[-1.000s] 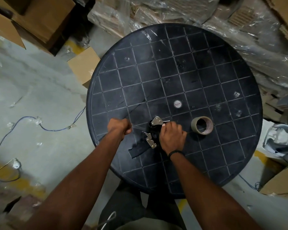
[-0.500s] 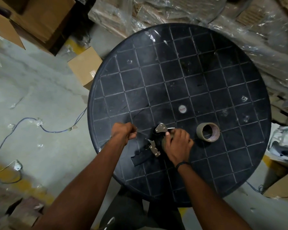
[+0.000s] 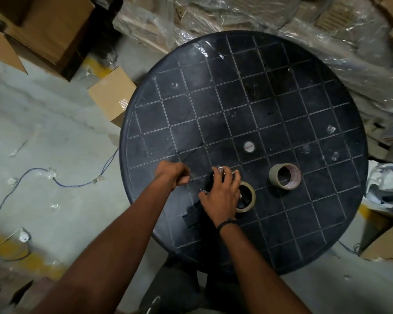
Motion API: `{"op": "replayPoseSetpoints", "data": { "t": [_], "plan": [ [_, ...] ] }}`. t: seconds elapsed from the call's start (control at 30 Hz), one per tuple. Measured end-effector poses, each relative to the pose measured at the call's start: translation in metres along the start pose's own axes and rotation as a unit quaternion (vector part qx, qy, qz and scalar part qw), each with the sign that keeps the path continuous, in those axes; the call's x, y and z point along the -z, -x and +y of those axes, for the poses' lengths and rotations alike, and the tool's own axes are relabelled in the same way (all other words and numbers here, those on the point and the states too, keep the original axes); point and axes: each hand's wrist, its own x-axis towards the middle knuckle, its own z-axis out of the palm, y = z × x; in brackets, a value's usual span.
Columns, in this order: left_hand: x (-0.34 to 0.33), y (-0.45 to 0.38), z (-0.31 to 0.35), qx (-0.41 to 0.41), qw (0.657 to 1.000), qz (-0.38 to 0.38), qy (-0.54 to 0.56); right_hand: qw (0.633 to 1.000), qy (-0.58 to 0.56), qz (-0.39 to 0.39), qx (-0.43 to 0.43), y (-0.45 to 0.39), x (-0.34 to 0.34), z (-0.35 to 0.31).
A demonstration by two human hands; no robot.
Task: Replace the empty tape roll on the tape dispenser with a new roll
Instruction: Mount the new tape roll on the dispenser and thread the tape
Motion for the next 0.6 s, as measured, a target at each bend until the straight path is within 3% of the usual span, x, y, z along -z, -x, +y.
{"op": "replayPoseSetpoints", "data": {
  "t": [0.33, 0.6],
  "plan": [
    [-0.018, -0.005, 0.019, -0.033, 0.998, 0.006, -0.045, 0.998, -0.056, 0.024, 0.009, -0.014, -0.013, -0.007],
    [-0.028, -0.002, 0.03, -0.045, 0.993, 0.008, -0.108, 0.99, -0.137, -0.02, 0.032, -0.01, -0.002, 0.006]
  ]
}}
